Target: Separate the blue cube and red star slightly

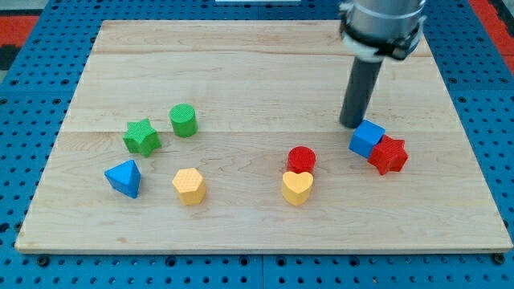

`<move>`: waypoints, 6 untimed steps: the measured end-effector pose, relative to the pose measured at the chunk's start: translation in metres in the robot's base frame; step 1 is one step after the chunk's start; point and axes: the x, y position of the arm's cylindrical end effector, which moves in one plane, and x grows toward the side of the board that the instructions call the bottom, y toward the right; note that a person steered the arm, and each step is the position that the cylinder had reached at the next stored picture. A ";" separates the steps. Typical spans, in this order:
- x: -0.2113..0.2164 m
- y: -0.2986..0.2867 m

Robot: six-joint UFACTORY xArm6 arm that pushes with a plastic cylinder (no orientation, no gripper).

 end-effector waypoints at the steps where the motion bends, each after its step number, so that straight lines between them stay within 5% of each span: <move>1: -0.001 0.022; 3: 0.061 0.027; 6: 0.086 0.061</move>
